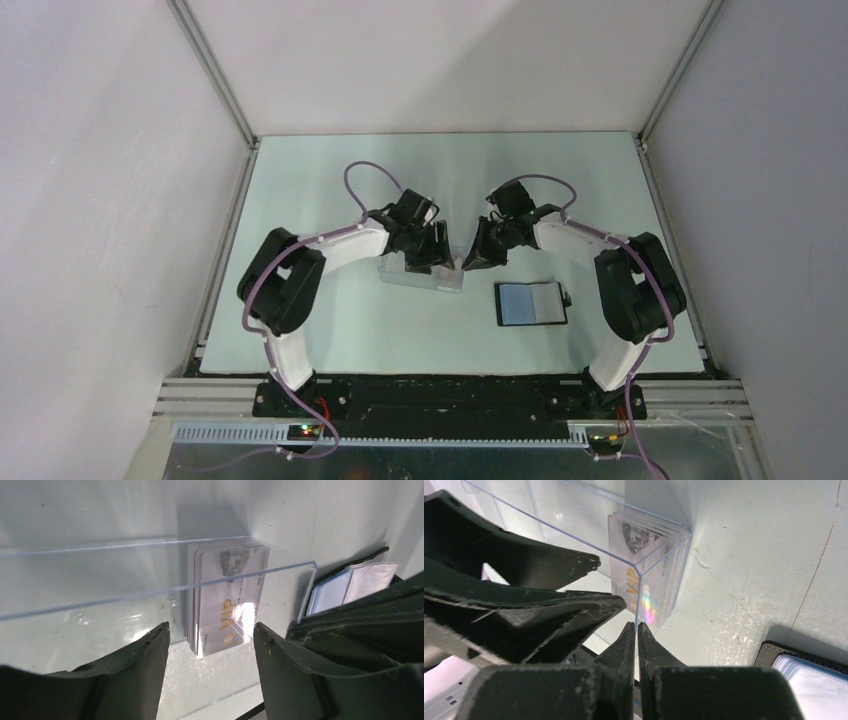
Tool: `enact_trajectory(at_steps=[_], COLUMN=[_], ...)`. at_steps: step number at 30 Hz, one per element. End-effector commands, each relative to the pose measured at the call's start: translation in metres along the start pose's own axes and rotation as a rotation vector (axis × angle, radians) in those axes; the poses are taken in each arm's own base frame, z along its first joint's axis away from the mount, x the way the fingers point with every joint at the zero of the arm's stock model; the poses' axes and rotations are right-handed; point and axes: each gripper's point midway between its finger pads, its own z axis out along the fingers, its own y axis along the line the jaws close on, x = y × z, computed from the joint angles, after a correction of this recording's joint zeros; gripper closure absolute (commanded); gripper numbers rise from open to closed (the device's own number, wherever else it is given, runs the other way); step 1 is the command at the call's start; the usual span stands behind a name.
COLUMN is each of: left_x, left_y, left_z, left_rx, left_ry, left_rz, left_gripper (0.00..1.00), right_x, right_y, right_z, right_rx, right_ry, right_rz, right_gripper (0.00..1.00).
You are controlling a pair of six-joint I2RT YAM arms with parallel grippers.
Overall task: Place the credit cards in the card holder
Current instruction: Pick up the credit card from the storage box.
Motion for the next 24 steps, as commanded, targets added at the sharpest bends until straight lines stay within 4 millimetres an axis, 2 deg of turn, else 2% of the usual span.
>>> enact_trajectory(at_steps=[1, 8, 15, 24], left_x=[-0.016, -0.011, -0.013, -0.012], left_y=[-0.008, -0.01, -0.011, -0.002], left_z=[-0.028, -0.022, -0.017, -0.006], left_rx=[-0.009, 0.003, 0.003, -0.032], left_ry=[-0.091, -0.054, -0.046, -0.029], left_rz=[0.046, 0.049, 0.049, 0.049], left_gripper=[0.36, 0.54, 0.59, 0.59], right_x=[-0.006, -0.006, -0.005, -0.005], right_y=[0.023, 0.023, 0.022, 0.023], right_z=[-0.011, -0.01, -0.009, -0.009], right_rx=[-0.064, -0.064, -0.064, -0.066], right_ry=[-0.015, -0.009, -0.006, -0.004], right_rz=[-0.046, -0.043, -0.044, -0.043], right_gripper=[0.96, 0.96, 0.96, 0.96])
